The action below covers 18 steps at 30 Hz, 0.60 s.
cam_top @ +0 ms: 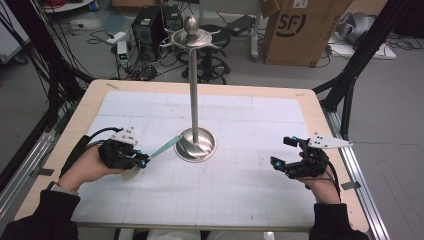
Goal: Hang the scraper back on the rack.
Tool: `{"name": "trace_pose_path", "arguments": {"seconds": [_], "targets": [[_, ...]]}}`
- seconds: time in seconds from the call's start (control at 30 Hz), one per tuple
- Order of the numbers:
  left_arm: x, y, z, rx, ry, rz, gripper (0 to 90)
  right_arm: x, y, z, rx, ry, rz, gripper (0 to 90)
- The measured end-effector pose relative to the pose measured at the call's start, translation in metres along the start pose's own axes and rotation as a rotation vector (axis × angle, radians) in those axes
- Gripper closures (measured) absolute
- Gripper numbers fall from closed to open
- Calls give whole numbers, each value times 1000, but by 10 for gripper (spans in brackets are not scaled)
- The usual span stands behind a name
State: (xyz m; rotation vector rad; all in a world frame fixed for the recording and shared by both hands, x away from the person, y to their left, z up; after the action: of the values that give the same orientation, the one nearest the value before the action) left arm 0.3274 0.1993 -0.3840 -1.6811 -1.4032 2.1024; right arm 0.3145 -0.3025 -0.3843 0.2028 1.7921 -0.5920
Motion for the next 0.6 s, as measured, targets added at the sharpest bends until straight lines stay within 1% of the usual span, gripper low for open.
{"name": "trace_pose_path", "arguments": {"seconds": [0.07, 0.1, 0.23, 0.3, 0.33, 0.37, 0.4, 0.43, 0.47, 0.5, 0.57, 0.6], "targets": [[-1, -6, -3, 7, -28, 58, 800, 1, 0, 0, -3, 2, -5, 28], [-3, -10, -5, 3, -43, 98, 800, 1, 0, 0, -3, 2, -5, 28], [-11, -25, -12, 6, -99, 224, 800, 0, 1, 0, -2, 1, -6, 28], [-16, -33, -15, -17, -99, 291, 801, 0, 1, 0, -2, 2, -6, 28], [-18, -37, -16, -15, -112, 321, 801, 0, 1, 0, -2, 2, -6, 28], [-21, -40, -18, -6, -124, 341, 800, 0, 1, 0, -2, 3, -5, 28], [-23, -44, -20, -10, -125, 356, 801, 0, 1, 0, -2, 3, -4, 28], [-25, -47, -21, -20, -124, 366, 801, 0, 1, 0, -3, 2, -4, 28], [-28, -49, -23, -17, -125, 371, 801, 0, 1, 0, -3, 3, -4, 28], [-31, -51, -24, -25, -128, 386, 801, 0, 1, 0, -3, 4, -4, 28], [-37, -56, -25, -20, -131, 399, 801, 0, 1, 0, -3, 4, -5, 28], [-40, -58, -26, -35, -124, 411, 801, 0, 1, 0, -3, 5, -5, 28]]}}
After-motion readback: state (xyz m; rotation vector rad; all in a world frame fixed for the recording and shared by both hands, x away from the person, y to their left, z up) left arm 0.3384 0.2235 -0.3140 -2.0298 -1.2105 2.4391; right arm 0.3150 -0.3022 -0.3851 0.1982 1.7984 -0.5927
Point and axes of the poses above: each handheld gripper's, and its own axes: y roughly forward along the jaws, x roughly out of its underside, z roughly to its right, the point moved 3 cm from there along y, roughly forward along the jaws, and after that the axes turned 8 degrees about -x, right-handed, at the moved point
